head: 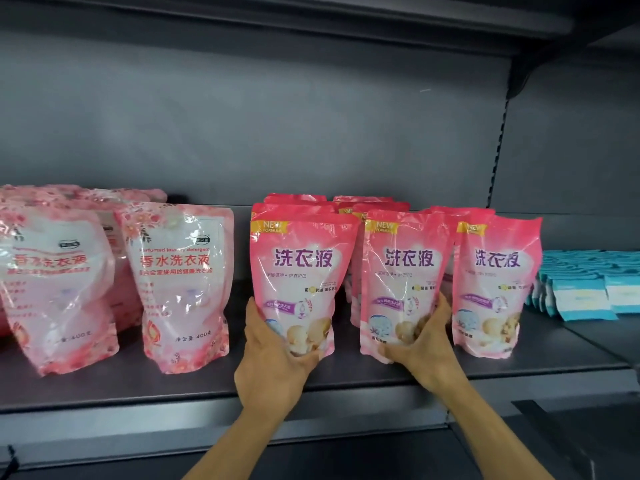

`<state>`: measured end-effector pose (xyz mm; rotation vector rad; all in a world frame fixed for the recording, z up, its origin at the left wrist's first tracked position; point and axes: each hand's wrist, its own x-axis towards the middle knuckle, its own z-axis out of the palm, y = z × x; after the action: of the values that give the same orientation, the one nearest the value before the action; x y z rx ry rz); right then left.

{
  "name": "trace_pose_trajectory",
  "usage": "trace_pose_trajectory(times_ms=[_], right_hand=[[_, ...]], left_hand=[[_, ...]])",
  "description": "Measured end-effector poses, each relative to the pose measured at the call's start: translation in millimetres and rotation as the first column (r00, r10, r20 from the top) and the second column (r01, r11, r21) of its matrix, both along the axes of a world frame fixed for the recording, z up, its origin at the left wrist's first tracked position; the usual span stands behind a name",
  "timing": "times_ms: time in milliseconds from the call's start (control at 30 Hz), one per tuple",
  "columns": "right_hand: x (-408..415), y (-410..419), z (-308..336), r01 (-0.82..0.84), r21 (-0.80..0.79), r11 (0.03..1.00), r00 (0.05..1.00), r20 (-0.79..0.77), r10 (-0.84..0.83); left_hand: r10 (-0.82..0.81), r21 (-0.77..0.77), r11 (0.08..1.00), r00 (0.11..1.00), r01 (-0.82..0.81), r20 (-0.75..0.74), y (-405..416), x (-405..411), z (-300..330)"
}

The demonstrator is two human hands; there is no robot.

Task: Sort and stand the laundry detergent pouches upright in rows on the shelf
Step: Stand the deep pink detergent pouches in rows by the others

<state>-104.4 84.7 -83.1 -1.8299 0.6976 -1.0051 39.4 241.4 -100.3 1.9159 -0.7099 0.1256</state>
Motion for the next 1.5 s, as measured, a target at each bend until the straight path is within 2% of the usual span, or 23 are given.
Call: trace_pose_trajectory(times_ms=[300, 500, 667, 733, 800, 933, 1033, 1167, 1300, 1500], right_hand=[[-4.7, -14.4, -9.2, -0.086, 0.013, 0.996, 0.995, -0.053, 0.086], [-9.5, -10.4, -6.7, -0.065, -0.014, 0.998, 0.995, -0.076, 0.064], [-25.6, 6.1, -13.2, 0.000, -0.170, 0.985, 0.993, -0.120, -0.021], [-31.7, 13.8, -20.8, 0.046, -0.297, 0.954, 0.980, -0.171, -0.100], [-37.0, 21.9, -30.2, 0.083, -0.411, 0.908, 0.975, -0.156, -0.159], [-42.3, 29.8, -41.4, 0.090, -0.555, 0.827, 0.961, -0.170, -0.219], [-40.6, 38.5, -35.1, 0.055, -0.620, 0.783, 0.956, -0.194, -0.221], [-27.0, 63.6, -15.2, -0.001, -0.722, 0.692, 0.968, -0.175, -0.181], [-4.6, 94.9, 0.3, -0.056, -0.788, 0.613, 0.981, -0.156, -0.111], [36.1, 137.4, 4.6, -0.118, -0.778, 0.617, 0.978, -0.197, -0.062]], left_hand=[[0.038, 0.047, 0.998, 0.999, -0.037, -0.029, 1.8, -6.1, 4.0], [0.049, 0.060, 0.997, 0.999, -0.049, 0.000, -0.1, -4.8, 4.8], [0.082, 0.107, 0.990, 0.994, -0.088, 0.067, 4.9, -4.9, -1.1], [0.108, 0.173, 0.976, 0.984, -0.132, 0.143, 10.0, -7.6, -5.7], [0.132, 0.205, 0.964, 0.972, -0.172, 0.193, 16.9, -10.6, -9.9], [0.072, 0.243, 0.960, 0.964, -0.136, 0.255, 36.1, -12.0, -16.3], [-0.002, 0.319, 0.943, 0.957, -0.095, 0.291, 57.1, -14.5, -12.5], [0.005, 0.368, 0.919, 0.937, -0.142, 0.348, 87.9, -11.5, 1.8], [-0.002, 0.392, 0.896, 0.879, -0.211, 0.478, 121.5, -3.0, 14.7], [0.022, 0.369, 0.897, 0.859, -0.243, 0.511, 169.7, 30.9, 25.1]])
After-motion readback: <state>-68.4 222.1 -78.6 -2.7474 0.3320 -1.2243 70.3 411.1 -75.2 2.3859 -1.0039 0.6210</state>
